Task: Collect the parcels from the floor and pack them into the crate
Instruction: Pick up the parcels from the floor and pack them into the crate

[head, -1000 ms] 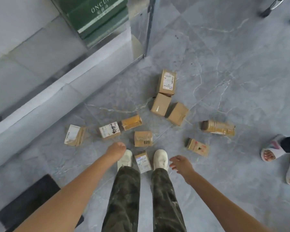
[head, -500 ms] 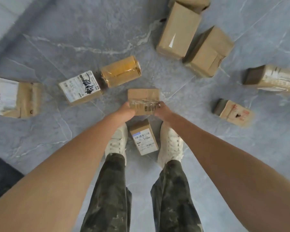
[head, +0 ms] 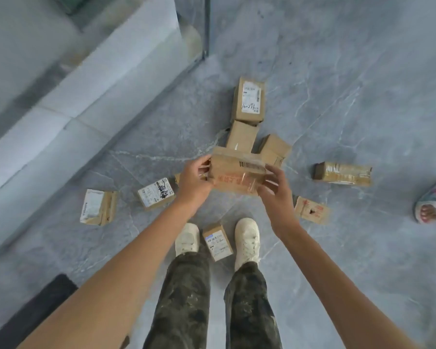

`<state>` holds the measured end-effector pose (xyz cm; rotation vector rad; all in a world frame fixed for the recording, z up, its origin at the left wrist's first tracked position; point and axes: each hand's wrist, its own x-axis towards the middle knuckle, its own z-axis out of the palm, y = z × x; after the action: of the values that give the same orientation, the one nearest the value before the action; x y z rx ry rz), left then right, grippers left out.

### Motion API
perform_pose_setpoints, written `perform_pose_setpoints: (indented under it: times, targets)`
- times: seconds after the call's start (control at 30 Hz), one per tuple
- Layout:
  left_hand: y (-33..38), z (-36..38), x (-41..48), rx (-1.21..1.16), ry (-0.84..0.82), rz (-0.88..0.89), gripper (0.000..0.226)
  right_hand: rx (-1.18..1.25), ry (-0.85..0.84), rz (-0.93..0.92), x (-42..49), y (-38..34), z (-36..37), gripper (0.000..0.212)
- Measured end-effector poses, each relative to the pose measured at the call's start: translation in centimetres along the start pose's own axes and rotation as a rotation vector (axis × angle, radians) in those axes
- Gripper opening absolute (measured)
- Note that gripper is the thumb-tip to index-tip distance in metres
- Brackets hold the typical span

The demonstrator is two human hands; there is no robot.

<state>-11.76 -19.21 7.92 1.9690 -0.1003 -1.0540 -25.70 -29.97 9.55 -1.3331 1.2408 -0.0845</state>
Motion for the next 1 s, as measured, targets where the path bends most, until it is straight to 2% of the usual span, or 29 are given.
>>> perform_pose_setpoints:
  times: [0.13,0.27,0.33,0.43,0.53,0.67,0.8,0.87,1.0]
  targets:
    - [12.2,-4.0,-5.2,-0.138,0.099,0.153,0.046,0.097,0.061,-0.240,-5.6,-12.7,-3.1,0.050]
    - [23.1,-8.5,-12.5,-0.177,0.155,0.355,0.028,0.068,0.033,-0.437,-12.2,-23.3,-6.1,0.064]
    - [27.3,-10.5,-16.3,-0.148,0.135,0.433,0.033,0.047,0.047,-0.512,-15.5,-27.4,-7.2,0.070]
    - [31.5,-13.6,-21.6,-0.058,0.057,0.534,0.049,0.093,0.115,-0.624,-20.3,-33.1,-9.0,0.062]
    - [33.6,-16.5,-26.6,-0.046,0.021,0.636,0.059,0.125,0.114,-0.736,-25.3,-37.8,-10.0,0.048]
    - [34.9,-19.0,-33.3,-0.090,0.030,0.685,0.055,0.211,0.121,-0.819,-31.5,-41.5,-10.1,0.024]
    - [35.2,-20.2,-39.5,-0.272,-0.049,0.722,0.056,0.296,0.059,-0.848,-36.5,-42.7,-9.6,0.012]
    - [35.0,-20.2,-42.6,-0.280,-0.002,0.729,0.047,0.295,-0.026,-0.846,-38.6,-42.7,-9.6,0.016]
    - [33.9,-19.4,-48.2,-0.269,0.107,0.695,0.039,0.265,-0.347,-0.834,-42.2,-40.7,-10.8,0.040]
